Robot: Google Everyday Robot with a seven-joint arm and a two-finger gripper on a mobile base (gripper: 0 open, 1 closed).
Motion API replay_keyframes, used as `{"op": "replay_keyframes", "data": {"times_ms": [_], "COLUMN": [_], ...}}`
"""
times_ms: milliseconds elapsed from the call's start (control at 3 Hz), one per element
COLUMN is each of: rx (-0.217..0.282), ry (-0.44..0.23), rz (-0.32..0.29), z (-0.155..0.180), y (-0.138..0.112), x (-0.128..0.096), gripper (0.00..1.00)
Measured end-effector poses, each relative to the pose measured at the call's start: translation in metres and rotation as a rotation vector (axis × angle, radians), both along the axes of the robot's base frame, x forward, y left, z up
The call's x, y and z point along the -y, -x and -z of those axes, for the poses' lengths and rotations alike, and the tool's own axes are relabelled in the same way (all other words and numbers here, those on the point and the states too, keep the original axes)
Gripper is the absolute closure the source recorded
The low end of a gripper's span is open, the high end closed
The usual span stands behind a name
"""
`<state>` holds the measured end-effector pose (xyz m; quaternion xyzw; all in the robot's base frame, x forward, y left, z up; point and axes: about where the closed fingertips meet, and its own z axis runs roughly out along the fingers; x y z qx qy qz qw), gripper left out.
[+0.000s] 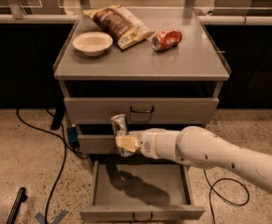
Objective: Pick redbull can from bottom drawer and place on counter
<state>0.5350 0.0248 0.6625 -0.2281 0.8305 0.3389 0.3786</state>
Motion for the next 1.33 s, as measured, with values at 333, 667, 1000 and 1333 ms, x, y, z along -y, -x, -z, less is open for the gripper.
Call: {"op": "replay_keyframes", "data": {"times_ms": [333,667,1000,1333], "rx": [0.114,0.213,0.317,0.317], "ry": [0.019,0.041,0.073,0.073], "rz": [-0.005,-0.003,0.026,0.026], "z": [-0.065,-0.123,-0.180,-0.180], "y": [-0.004,-0.001,0.007,0.007], "x": [-0.011,-0.019,-0.022,-0.022], "gripper": [1.00,1.00,1.00,1.00]}}
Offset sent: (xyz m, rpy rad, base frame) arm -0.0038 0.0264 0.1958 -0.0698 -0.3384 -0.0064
